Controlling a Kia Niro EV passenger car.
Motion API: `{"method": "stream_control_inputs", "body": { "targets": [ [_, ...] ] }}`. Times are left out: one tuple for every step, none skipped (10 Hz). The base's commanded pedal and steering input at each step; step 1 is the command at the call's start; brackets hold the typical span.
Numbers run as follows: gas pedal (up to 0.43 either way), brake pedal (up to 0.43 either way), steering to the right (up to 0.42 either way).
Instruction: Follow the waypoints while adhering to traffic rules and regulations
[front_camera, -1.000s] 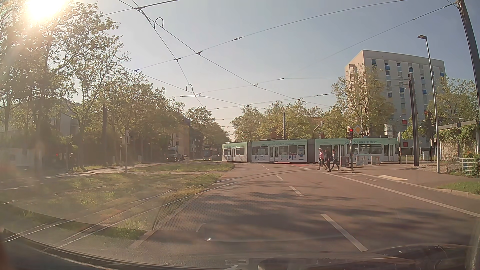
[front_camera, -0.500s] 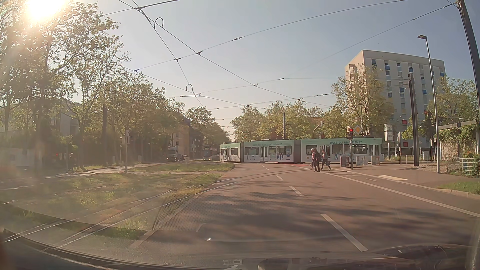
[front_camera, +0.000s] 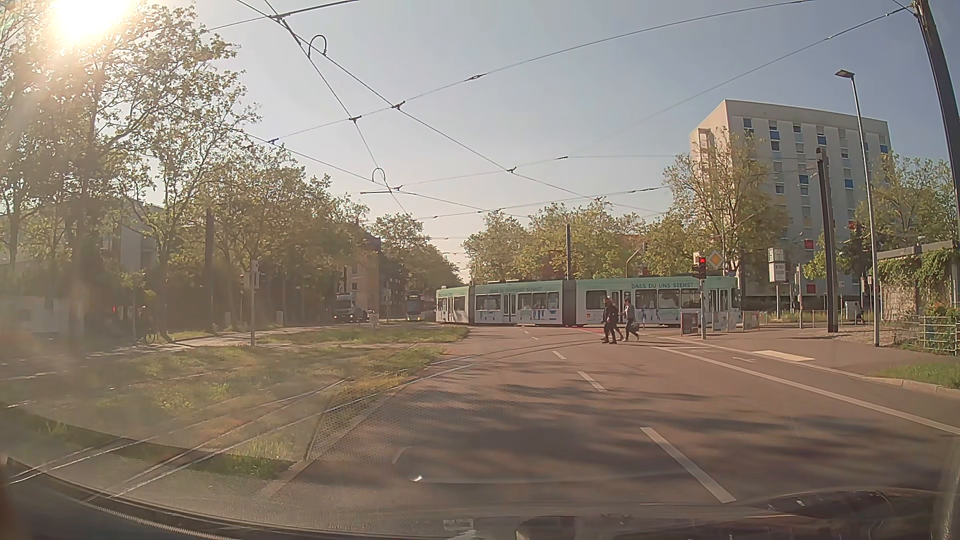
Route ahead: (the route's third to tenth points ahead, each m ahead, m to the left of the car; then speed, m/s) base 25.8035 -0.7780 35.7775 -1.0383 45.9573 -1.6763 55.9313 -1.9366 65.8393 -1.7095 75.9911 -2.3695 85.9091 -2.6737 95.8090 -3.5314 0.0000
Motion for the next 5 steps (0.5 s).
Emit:
{"method": "stream_control_inputs", "body": {
  "targets": [
    [0.0,0.262,-0.012],
    [0.0,0.262,-0.012],
    [0.0,0.262,-0.012],
    [0.0,0.262,-0.013],
    [0.0,0.262,-0.013]
  ]
}}
